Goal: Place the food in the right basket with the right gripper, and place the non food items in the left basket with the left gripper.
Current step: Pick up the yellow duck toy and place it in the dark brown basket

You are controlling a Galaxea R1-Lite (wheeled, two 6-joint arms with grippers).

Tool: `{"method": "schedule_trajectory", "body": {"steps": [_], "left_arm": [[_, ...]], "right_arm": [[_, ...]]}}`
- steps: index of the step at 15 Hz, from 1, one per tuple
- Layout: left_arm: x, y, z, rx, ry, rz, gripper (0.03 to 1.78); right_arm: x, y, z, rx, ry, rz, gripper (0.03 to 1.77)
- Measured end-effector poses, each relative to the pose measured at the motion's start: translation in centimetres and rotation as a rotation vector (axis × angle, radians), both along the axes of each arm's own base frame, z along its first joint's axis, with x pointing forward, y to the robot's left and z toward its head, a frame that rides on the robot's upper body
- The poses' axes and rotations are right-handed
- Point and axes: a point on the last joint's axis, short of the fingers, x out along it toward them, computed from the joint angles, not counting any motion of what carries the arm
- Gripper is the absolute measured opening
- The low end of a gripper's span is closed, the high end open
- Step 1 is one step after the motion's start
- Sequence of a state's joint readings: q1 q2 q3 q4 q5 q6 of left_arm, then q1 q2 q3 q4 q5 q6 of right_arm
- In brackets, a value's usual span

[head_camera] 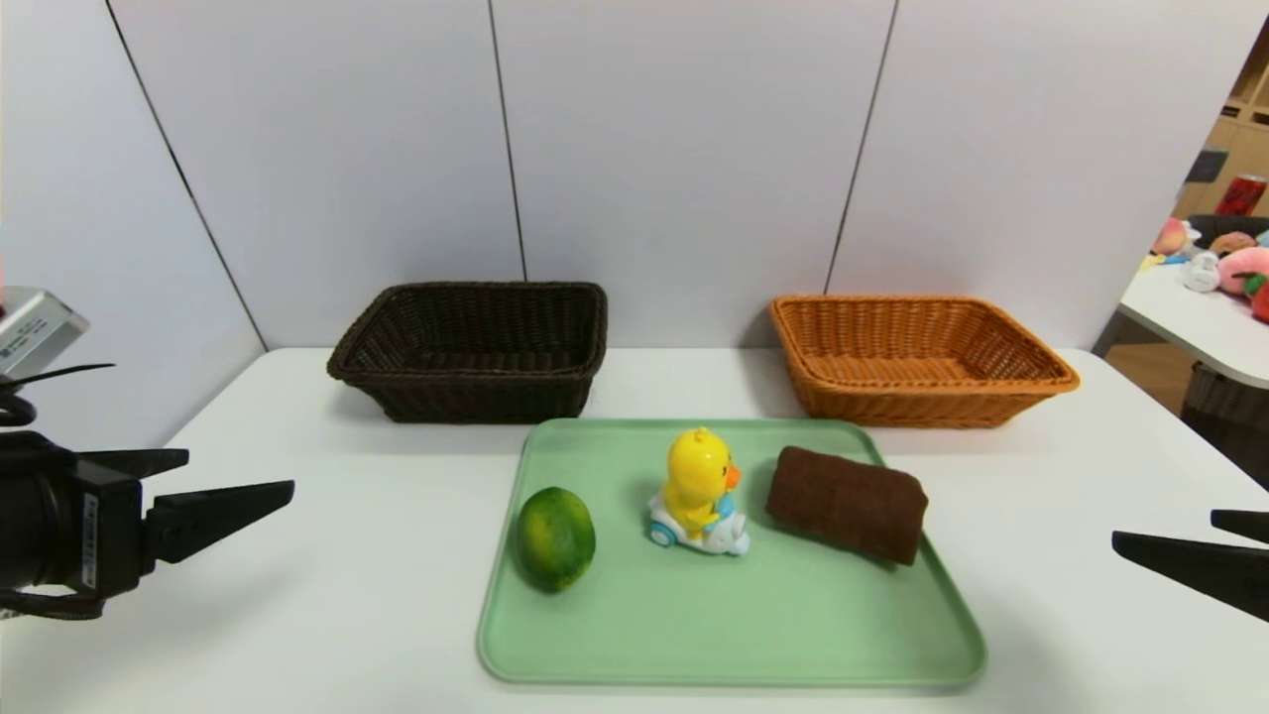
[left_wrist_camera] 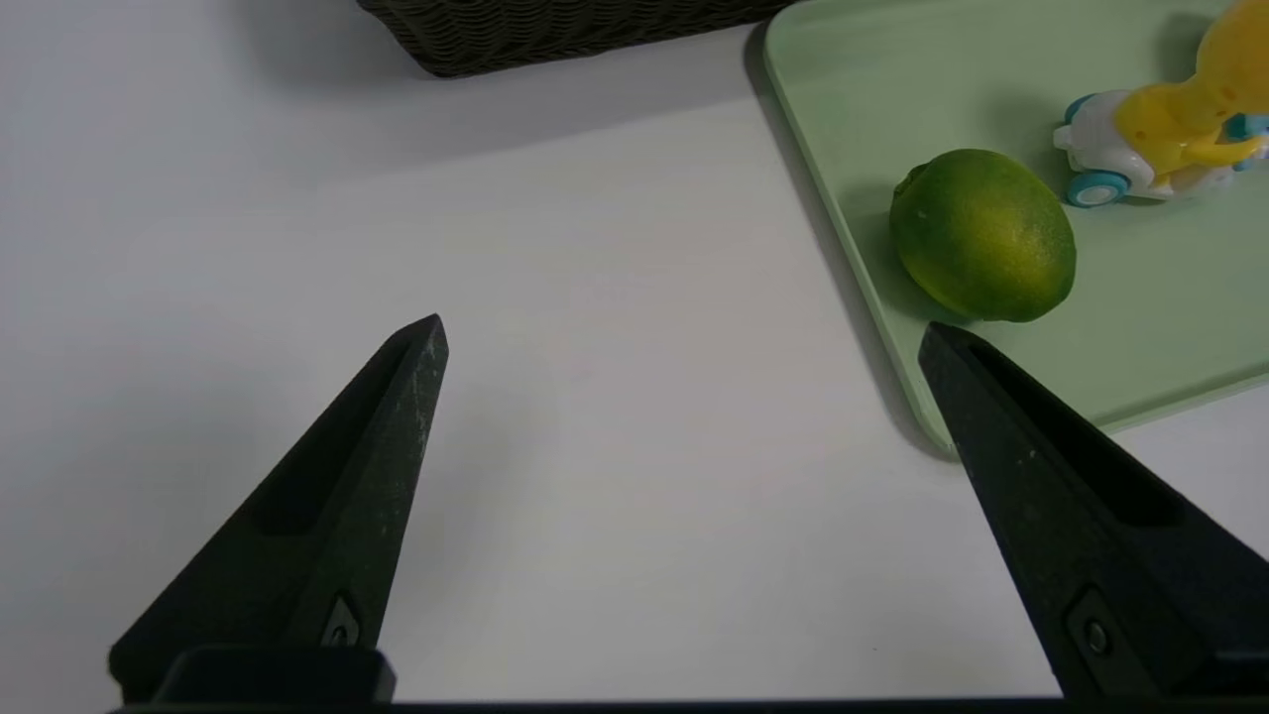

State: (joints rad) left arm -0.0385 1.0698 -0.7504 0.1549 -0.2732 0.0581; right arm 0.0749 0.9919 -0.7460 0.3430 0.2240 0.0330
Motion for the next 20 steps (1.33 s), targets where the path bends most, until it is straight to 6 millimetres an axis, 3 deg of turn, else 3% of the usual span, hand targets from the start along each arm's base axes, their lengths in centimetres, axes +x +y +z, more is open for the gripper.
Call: {"method": "schedule_trajectory", "body": {"steps": [7, 11, 17, 20], "left_arm": [[1.7, -0.7, -0.2, -0.009, 0.044, -0.046, 1.69], [3.6, -2.9, -0.1, -0.033, 0.052, -0.187, 1.69], [8.4, -7.2, -1.1, -0.085, -0.032, -0.433, 1.69], [9.2, -8.0, -2.0, -0.109, 0.003, -0.504, 1.69]], "right_arm": [[1.4, 0.1, 0.5, 0.002, 0.009, 0.002, 1.70], [2.0, 0.3, 0.2, 0.030, 0.032, 0.041, 1.70], [2.4, 0.3, 0.0, 0.033, 0.051, 0.039, 1.70], [2.5, 0.3, -0.1, 0.033, 0.055, 0.037, 1.70]]}}
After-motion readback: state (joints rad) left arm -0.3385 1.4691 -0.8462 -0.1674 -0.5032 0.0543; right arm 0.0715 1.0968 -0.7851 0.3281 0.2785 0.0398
